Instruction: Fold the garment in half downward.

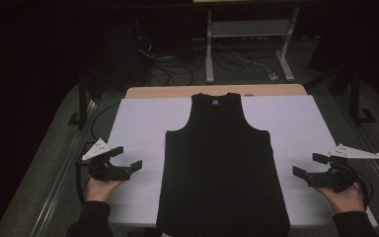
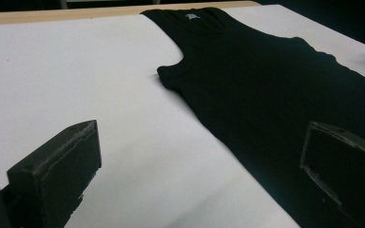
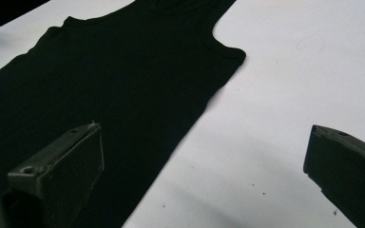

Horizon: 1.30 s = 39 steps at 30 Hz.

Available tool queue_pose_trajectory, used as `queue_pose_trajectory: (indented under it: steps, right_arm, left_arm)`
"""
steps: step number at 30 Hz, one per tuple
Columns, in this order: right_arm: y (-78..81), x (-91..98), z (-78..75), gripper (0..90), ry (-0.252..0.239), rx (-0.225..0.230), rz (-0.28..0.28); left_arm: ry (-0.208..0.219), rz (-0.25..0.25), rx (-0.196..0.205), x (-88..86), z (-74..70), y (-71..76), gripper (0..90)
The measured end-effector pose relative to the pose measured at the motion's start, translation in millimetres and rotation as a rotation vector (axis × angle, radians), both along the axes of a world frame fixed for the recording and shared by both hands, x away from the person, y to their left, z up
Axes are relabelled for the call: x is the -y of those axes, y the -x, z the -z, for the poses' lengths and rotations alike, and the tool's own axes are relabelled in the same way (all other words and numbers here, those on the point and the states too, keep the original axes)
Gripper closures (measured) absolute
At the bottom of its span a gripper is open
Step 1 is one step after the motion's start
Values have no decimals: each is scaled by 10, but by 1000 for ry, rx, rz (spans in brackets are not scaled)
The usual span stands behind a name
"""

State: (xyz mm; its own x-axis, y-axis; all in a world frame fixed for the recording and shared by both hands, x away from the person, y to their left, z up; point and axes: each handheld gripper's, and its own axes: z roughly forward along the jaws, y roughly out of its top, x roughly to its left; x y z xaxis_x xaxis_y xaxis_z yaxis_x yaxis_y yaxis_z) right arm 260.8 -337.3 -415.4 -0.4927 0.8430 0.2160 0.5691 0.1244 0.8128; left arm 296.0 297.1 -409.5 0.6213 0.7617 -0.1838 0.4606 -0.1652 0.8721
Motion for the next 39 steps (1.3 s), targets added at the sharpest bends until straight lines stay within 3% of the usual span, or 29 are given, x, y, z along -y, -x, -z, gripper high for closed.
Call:
queue_pose_trajectory:
  steps: [13,17,28,31,39]
  right_arm:
    - [18,-8,-27,0,-9,5,-6]
    - [24,-26,-60,0,-6,7,-15]
    - [-6,-61,-175,0,0,7,-18]
    - [-48,-74,-207,0,22,10,-24]
    - [-91,-121,-259,0,46,11,-39]
  left_arm:
    - [-15,9,15,7,-30,14,0]
    - [13,23,22,34,-69,28,0]
    - [-56,41,36,134,-173,32,0]
    - [-74,46,26,142,-187,23,0]
    - [-84,52,19,128,-223,-22,0]
